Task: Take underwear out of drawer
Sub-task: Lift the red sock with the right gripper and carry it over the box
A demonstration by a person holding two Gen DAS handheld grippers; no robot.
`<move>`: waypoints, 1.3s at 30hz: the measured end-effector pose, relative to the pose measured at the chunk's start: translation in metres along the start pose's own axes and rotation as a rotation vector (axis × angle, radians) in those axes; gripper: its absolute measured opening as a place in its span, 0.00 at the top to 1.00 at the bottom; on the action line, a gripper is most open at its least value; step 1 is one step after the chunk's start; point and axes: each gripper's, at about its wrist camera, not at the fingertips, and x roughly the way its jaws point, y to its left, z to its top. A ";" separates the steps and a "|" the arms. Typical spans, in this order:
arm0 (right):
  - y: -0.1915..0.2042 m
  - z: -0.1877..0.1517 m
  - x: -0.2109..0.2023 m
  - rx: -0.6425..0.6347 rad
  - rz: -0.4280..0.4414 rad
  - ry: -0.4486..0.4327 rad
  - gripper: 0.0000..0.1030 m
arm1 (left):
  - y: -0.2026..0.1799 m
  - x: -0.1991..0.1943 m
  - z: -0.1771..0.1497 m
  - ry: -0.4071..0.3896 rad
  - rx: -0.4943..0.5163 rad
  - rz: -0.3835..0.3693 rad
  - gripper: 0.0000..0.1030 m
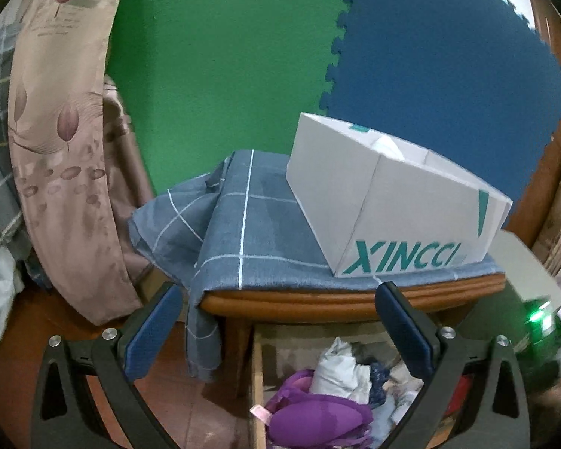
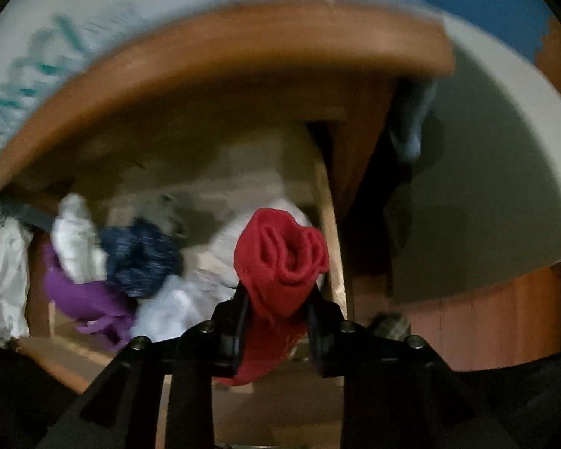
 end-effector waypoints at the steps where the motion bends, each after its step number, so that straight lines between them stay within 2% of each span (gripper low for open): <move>1: 0.003 0.001 -0.011 -0.012 0.003 -0.024 0.74 | -0.001 0.002 -0.001 0.007 0.004 0.002 0.01; 6: 0.036 0.007 -0.073 -0.190 -0.084 -0.180 0.74 | -0.006 0.010 -0.006 0.037 0.021 0.005 0.01; 9: 0.045 0.016 -0.101 -0.226 -0.118 -0.240 0.74 | -0.009 0.013 -0.008 0.048 0.025 0.004 0.01; 13: 0.045 0.032 -0.132 -0.210 -0.139 -0.293 0.74 | -0.012 0.014 -0.011 0.064 0.030 0.002 0.01; 20: 0.040 0.045 -0.163 -0.188 -0.175 -0.325 0.74 | -0.006 0.019 -0.013 0.090 -0.024 0.006 0.01; 39: 0.043 0.056 -0.195 -0.200 -0.285 -0.400 0.74 | -0.016 0.029 -0.018 0.151 0.007 -0.001 0.01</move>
